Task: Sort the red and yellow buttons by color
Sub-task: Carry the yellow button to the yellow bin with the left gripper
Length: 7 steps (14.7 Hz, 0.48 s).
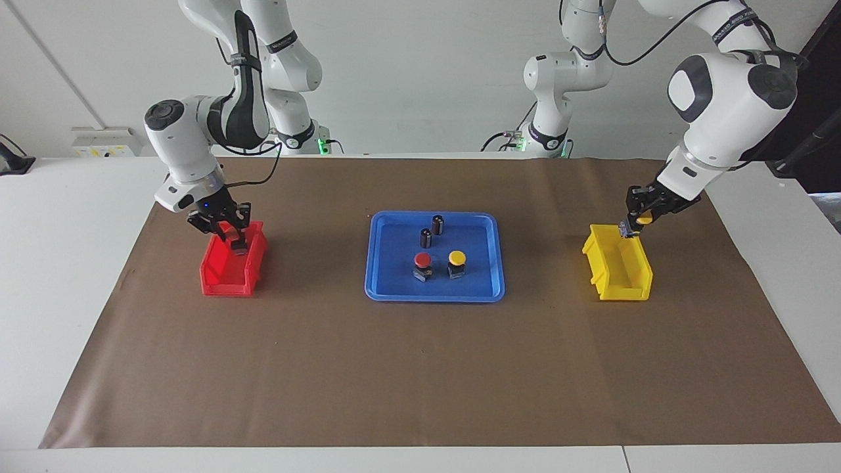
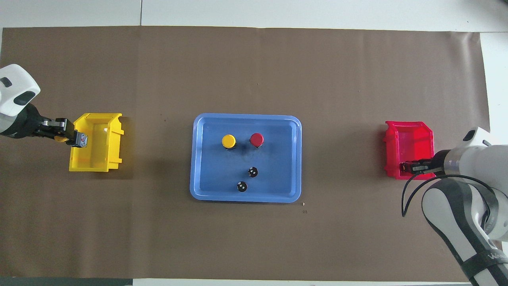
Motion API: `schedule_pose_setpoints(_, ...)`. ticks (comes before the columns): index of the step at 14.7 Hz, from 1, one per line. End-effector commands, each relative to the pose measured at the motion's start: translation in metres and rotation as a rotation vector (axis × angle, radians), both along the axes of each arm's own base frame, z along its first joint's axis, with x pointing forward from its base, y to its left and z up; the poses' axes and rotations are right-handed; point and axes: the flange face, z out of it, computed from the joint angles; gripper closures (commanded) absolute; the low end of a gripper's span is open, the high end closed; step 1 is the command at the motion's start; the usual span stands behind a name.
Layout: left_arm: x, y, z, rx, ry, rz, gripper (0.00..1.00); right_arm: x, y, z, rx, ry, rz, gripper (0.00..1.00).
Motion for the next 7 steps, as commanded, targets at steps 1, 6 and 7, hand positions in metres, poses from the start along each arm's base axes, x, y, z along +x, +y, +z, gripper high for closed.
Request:
schedule_pose_setpoints(1,-0.013,0.007,-0.015,-0.01,-0.034,0.031,0.99,0.003,0.002,0.006,0.012,-0.013,0.013,0.36)
schedule_pose_setpoints(6,-0.026,0.016,-0.082,-0.006,-0.07,0.071,0.99,0.053,0.019,0.097,0.043,0.077,0.04,0.31)
schedule_pose_setpoints(7,-0.027,0.016,-0.089,-0.005,-0.067,0.072,0.99,0.061,0.033,0.117,0.044,0.088,0.032,0.29)
